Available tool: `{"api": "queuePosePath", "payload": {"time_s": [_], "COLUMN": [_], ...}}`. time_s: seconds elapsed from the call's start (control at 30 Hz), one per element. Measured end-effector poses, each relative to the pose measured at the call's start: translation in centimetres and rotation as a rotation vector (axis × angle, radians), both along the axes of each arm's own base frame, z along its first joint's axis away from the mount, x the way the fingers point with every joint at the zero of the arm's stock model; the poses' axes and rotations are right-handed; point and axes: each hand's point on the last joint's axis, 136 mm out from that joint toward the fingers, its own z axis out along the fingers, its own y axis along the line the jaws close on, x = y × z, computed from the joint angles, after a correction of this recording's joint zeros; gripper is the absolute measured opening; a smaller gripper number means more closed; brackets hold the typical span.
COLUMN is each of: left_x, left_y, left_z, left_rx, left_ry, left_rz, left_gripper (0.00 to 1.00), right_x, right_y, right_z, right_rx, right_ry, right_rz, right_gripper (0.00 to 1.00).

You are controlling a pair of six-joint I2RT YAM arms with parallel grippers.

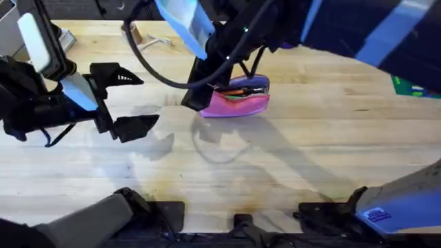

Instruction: Unzip the bag, pick up the pens from the table one at a time and place them inside, then zip the bag closed.

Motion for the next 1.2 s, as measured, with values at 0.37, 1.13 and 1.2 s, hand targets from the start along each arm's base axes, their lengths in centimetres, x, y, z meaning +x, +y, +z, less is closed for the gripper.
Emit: {"api": "queuePosePath", "payload": {"time_s": [0.37,1.13,1.2], "left_x": [0.0,-0.1,-0.1], "left_y": [0.0,-0.1,-0.1], "left_z": [0.0,0.0,0.0], "left_rx": [0.000,-0.004,-0.004], "left_ry": [0.000,0.005,0.005], "left_rz": [0.000,0.000,0.000], "left_gripper": [0.992,0.993,0.993], "right_x": [2.1,2.1,2.1], "right_y": [0.8,0.7,0.7], "right_z": [-3.3,-8.9,-9.2], "right_rx": [0.022,-0.071,-0.075], "right_ry": [0.110,0.222,0.226], "right_rz": [-0.243,-0.309,-0.310], "right_gripper": [0.998,0.974,0.915]}}
